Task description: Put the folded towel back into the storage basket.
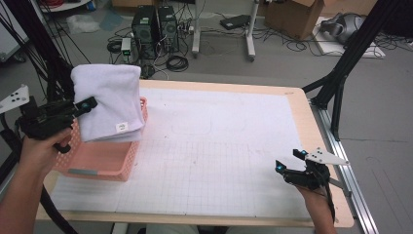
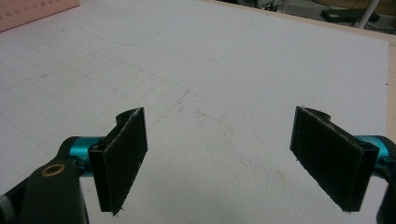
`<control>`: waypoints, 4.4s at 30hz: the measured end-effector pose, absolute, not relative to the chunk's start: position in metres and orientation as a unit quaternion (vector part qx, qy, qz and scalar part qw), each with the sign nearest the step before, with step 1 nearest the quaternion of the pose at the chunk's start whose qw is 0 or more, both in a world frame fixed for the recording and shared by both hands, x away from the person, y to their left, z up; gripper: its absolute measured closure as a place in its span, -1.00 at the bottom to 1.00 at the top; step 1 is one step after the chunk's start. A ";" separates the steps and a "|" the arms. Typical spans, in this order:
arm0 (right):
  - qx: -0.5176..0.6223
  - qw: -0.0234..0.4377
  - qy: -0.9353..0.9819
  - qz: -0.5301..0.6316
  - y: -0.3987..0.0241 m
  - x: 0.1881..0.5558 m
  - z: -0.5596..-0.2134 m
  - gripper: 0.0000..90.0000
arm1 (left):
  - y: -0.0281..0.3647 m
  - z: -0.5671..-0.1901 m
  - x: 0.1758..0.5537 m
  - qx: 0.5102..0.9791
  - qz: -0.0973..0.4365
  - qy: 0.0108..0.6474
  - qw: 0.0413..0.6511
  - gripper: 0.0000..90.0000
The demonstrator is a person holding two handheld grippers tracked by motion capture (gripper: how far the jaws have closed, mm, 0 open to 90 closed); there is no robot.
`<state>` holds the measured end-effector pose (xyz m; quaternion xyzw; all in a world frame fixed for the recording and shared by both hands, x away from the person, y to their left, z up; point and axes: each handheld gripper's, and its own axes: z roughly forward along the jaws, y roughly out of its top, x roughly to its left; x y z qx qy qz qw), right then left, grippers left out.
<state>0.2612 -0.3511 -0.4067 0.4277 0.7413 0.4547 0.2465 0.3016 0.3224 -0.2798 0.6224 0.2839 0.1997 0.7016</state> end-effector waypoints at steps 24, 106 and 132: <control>0.428 0.248 0.742 0.453 -0.350 0.262 -0.407 -0.61 | 0.367 -0.282 0.291 0.608 0.224 0.309 0.696 0.64; 0.434 0.243 0.749 0.437 -0.348 0.263 -0.412 -0.61 | 0.365 -0.388 0.356 0.667 0.157 0.532 0.498 -0.05; 0.433 0.243 0.751 0.435 -0.347 0.262 -0.412 -0.61 | 0.357 -0.360 0.350 0.642 0.289 0.551 0.448 -0.21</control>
